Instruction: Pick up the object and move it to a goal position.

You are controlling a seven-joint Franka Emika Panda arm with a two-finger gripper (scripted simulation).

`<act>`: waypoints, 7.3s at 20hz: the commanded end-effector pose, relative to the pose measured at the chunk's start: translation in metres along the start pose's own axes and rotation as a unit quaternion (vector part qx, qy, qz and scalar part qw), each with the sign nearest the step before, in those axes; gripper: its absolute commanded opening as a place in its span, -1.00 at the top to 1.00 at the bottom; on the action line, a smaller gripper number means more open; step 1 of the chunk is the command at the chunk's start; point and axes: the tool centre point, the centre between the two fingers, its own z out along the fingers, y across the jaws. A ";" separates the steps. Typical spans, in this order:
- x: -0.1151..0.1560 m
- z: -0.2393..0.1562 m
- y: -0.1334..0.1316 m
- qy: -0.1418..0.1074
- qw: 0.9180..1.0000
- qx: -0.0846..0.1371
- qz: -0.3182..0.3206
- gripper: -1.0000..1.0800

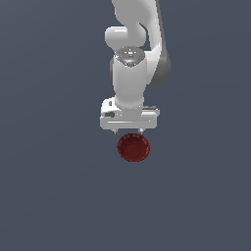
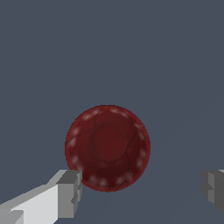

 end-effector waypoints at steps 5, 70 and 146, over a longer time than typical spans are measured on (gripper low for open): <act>0.001 0.001 -0.006 0.001 1.000 0.003 -0.006 -0.23; 0.061 0.127 -0.023 -0.120 0.785 0.197 -0.575 -0.23; -0.018 -0.004 0.158 -0.116 0.751 0.224 -0.610 1.00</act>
